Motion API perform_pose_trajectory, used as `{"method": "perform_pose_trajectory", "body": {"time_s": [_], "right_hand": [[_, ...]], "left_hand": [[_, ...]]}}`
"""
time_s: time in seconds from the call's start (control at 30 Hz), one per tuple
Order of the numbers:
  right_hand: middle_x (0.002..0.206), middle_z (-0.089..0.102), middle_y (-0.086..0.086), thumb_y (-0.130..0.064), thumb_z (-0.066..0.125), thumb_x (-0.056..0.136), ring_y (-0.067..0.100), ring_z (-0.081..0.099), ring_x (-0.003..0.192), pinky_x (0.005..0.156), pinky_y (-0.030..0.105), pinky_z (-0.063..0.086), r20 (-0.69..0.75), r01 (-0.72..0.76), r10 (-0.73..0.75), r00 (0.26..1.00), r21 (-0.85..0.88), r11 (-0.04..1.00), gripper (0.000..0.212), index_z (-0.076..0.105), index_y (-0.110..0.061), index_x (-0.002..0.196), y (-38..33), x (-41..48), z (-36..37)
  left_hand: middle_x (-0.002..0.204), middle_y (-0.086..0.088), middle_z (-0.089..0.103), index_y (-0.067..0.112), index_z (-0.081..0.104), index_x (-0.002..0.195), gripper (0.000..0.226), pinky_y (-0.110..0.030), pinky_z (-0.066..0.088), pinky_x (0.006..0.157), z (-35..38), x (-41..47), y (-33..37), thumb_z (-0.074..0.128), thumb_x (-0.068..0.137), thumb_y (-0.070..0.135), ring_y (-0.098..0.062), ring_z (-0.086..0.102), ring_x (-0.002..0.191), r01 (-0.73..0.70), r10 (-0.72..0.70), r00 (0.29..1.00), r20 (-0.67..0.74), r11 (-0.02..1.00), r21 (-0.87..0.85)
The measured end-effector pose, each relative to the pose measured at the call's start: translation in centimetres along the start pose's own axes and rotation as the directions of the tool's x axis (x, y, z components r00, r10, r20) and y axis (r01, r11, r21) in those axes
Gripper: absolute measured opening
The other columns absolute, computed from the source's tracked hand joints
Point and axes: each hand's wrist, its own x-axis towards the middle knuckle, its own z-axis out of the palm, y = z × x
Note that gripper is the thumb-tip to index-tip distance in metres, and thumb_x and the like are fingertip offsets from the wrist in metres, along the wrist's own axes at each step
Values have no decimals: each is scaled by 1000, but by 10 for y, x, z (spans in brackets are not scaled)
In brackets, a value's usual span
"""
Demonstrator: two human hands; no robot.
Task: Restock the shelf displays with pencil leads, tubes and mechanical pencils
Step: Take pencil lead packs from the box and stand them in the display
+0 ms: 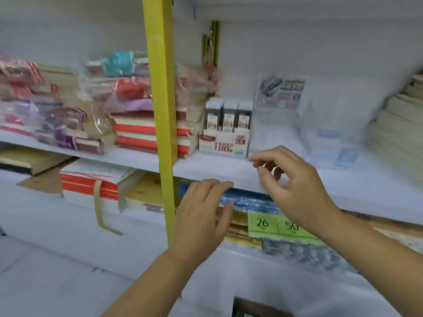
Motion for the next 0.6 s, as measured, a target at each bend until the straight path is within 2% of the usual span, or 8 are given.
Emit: {"method": "perform_pose_trajectory", "body": {"time_s": [0.07,0.13,0.2,0.23,0.33,0.4,0.47,0.6], "right_hand": [[92,63,-12,-13,59,92,9,58,81,68,16,44,178,-205,186,966,98,974,19,66,-27,101,3,-61,10],[95,64,-12,-15,59,93,5,59,81,67,18,46,404,-483,414,816,83,872,22,65,-35,98,15,-130,26],[106,62,-11,-17,58,94,-1,58,86,71,18,47,577,-702,571,583,4,712,23,63,-39,97,32,-197,48],[111,61,-10,-16,58,94,1,60,93,75,17,47,612,-754,615,497,-46,655,23,62,-39,98,40,-229,60],[122,59,-4,-13,57,95,13,58,111,86,23,48,652,-862,708,271,-163,480,27,61,-32,114,65,-303,93],[133,54,1,-11,56,94,15,52,120,95,29,48,672,-888,725,148,-232,397,37,57,-28,126,78,-334,111],[142,48,5,-9,62,91,17,46,128,101,26,41,687,-874,717,114,-274,401,46,53,-25,133,90,-352,125],[150,36,5,-21,78,79,24,34,135,111,32,29,686,-749,720,108,-420,512,75,40,-20,144,113,-370,148]], "left_hand": [[117,1,61,20,59,127,35,-28,44,89,10,-45,4,53,95,33,-19,56,105,65,-57,977,207,997,-35],[128,2,55,24,53,135,38,-30,47,90,25,-105,7,55,98,32,-17,55,112,226,-187,866,464,974,-29],[140,1,48,23,46,143,44,-29,43,97,41,-167,8,55,100,30,-18,52,121,375,-302,694,654,926,29],[144,-1,45,21,43,145,46,-28,40,102,50,-197,9,53,101,28,-19,51,125,454,-351,601,718,889,55],[154,-5,37,14,33,152,53,-27,32,113,74,-266,13,50,104,28,-20,44,136,659,-467,302,831,733,172],[158,-5,31,15,25,155,60,-30,31,115,88,-295,15,48,104,34,-19,41,140,754,-506,147,850,613,235],[159,-3,32,18,24,156,63,-29,34,113,99,-310,15,48,102,41,-17,43,138,817,-529,69,846,517,256],[155,3,40,24,29,155,60,-22,36,105,119,-325,12,49,102,42,-12,47,134,863,-537,14,843,432,260]]}}
